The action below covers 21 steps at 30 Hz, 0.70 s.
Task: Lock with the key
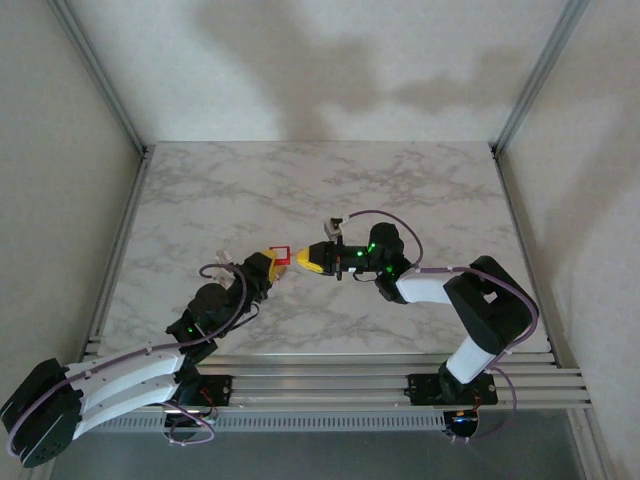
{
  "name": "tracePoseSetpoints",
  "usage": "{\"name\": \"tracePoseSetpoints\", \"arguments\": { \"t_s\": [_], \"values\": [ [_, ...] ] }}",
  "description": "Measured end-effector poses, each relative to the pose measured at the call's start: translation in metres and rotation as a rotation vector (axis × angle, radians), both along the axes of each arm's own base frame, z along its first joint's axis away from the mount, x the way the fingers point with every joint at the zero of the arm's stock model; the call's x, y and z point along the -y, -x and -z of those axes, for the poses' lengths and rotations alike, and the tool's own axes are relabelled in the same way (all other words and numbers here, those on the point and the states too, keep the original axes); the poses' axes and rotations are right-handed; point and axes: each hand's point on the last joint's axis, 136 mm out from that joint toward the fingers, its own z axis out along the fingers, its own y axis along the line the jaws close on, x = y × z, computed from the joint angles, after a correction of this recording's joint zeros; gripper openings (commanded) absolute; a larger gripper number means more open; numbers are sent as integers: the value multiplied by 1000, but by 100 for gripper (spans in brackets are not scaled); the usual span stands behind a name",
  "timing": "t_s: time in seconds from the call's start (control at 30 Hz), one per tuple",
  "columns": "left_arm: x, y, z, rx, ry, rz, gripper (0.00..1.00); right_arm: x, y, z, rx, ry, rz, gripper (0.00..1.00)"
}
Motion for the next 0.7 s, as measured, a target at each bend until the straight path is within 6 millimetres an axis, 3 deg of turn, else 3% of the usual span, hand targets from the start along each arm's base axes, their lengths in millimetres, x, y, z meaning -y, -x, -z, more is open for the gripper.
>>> {"name": "tracePoseSetpoints", "arguments": {
  "t_s": [0.7],
  "values": [
    [3,-3,4,-4,-4,-1,0,1,-2,1,-5,12,11,2]
  ]
}}
